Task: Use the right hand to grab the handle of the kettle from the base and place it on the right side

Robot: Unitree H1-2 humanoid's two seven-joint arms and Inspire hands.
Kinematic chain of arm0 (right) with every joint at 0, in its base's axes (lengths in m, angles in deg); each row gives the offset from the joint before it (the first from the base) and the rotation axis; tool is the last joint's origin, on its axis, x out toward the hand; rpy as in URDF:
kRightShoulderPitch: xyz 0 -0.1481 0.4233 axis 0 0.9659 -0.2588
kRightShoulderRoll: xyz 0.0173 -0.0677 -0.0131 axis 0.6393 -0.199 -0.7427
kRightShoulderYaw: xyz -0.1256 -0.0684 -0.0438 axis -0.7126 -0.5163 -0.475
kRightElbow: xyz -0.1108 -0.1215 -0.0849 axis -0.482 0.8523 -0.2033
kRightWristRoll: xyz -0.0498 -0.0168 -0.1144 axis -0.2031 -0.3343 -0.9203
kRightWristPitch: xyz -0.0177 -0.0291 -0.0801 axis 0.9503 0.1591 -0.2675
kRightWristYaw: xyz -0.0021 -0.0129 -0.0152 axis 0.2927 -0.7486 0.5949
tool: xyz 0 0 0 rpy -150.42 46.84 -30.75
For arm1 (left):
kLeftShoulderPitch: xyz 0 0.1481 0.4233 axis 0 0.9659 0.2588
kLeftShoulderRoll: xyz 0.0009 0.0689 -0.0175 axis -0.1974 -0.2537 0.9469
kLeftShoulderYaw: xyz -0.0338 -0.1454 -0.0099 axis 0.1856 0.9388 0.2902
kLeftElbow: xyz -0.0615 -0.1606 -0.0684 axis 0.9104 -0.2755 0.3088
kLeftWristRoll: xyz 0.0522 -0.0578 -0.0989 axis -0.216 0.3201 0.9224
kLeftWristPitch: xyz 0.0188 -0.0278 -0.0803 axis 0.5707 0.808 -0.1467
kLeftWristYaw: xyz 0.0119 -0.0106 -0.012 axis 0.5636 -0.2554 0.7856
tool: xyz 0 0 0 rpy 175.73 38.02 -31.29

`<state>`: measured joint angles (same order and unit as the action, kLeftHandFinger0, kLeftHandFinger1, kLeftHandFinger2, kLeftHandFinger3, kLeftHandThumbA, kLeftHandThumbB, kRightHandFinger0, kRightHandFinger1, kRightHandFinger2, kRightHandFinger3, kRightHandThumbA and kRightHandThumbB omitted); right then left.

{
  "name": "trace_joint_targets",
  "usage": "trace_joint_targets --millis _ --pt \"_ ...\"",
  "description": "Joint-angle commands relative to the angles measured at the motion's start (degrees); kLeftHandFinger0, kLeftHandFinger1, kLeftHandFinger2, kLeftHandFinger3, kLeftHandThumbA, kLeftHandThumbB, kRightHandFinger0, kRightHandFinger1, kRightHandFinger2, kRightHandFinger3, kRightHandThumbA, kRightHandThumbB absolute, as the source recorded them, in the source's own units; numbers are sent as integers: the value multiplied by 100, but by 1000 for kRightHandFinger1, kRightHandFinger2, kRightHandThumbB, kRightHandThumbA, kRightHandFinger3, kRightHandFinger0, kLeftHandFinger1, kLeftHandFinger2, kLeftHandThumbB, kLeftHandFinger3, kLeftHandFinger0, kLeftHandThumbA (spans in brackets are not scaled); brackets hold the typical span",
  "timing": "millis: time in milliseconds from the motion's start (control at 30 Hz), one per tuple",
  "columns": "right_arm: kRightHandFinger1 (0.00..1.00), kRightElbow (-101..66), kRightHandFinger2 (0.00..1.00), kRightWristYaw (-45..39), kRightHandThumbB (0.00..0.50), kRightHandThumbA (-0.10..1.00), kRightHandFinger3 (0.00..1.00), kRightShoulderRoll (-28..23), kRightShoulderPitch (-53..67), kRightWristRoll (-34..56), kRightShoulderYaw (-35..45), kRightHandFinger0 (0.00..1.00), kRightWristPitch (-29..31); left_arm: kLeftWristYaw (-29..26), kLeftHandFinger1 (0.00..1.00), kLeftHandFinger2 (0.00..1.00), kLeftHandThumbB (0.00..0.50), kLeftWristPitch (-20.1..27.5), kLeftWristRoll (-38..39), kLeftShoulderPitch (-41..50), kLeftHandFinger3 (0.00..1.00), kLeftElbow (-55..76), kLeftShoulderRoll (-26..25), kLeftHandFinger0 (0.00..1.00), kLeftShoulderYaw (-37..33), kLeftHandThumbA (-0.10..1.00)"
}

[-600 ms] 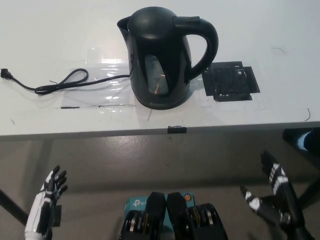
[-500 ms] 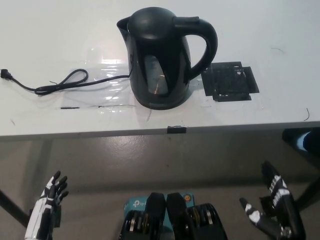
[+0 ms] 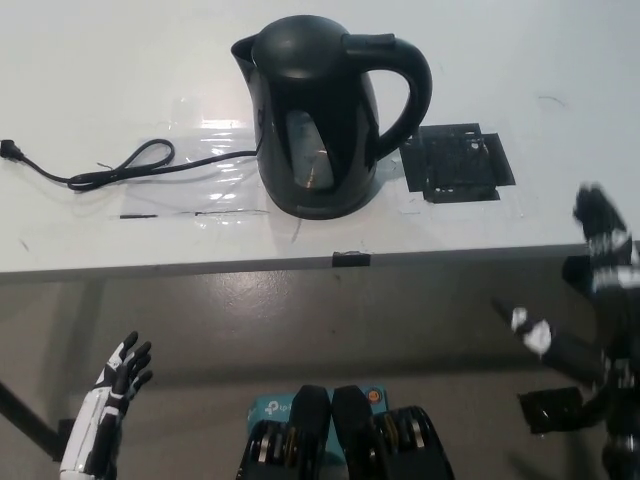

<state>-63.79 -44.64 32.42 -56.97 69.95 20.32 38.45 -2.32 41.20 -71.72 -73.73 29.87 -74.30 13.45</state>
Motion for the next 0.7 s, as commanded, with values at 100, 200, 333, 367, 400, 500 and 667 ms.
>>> trace_joint_targets --millis 100,200,333,367,400,500,667 --pt "1000 -29 1000 14 321 893 1000 -82 -1027 -695 18 1000 -1156 61 1000 1000 312 39 -203 -116 1000 189 -134 1000 -68 920" --pt "1000 271 1000 -35 293 834 1000 -116 -1417 -863 -55 1000 -1520 79 1000 1000 313 131 -228 -136 1000 69 -118 1000 -109 913" --pt "1000 806 1000 -122 287 756 1000 -139 -2030 -882 -147 1000 -2061 93 1000 1000 312 194 -269 -122 1000 34 -140 1000 -148 913" --pt "1000 1080 1000 -108 288 735 1000 -152 -2263 -921 -180 1000 -2163 111 1000 1000 314 220 -244 -130 1000 4 -144 1000 -156 914" --pt "1000 1322 1000 -78 288 724 1000 -165 -2442 -938 -204 1000 -2174 133 1000 1000 318 199 -207 -134 1000 9 -148 1000 -162 911" --pt "1000 1973 1000 4 290 725 1000 -215 -2837 -1001 -272 1000 -2142 124 1000 1000 319 185 -206 -116 1000 17 -136 1000 -177 907" --pt "1000 3183 1000 87 282 640 1000 -191 -3579 -777 -222 1000 -1924 151 1000 1000 315 174 -166 -128 1000 24 -143 1000 -192 907"
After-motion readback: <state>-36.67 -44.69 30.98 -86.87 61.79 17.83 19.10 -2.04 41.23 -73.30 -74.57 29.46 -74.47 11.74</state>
